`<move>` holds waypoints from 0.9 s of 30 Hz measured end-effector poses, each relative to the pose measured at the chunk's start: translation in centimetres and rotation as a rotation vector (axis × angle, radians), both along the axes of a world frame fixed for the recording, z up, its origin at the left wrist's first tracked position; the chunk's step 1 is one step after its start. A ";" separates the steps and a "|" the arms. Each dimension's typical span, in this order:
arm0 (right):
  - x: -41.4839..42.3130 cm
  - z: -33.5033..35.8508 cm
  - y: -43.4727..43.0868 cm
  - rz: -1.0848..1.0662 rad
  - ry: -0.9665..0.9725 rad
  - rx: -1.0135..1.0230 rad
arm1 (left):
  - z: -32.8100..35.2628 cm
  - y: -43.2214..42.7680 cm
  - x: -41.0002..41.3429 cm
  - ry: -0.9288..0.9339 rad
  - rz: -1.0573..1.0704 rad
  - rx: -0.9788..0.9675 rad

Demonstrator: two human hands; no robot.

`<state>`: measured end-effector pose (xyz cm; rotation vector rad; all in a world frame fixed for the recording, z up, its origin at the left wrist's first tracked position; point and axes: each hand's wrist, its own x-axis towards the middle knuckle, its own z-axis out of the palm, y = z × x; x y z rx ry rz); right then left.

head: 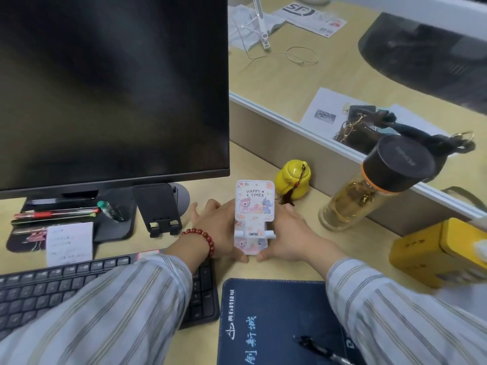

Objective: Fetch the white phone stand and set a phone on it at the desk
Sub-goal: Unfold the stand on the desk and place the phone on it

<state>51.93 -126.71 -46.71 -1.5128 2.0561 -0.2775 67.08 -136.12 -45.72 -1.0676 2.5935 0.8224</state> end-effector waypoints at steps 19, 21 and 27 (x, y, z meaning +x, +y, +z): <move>-0.9 -0.1 -1.3 0.137 -0.043 0.083 | -1.4 0.9 0.4 0.016 0.127 -0.051; -1.0 -0.2 -1.3 0.136 -0.052 0.085 | -1.3 0.9 0.3 -0.001 0.115 -0.054; -1.0 -0.2 -1.1 0.116 -0.045 0.071 | -1.3 0.8 0.5 0.004 0.097 -0.039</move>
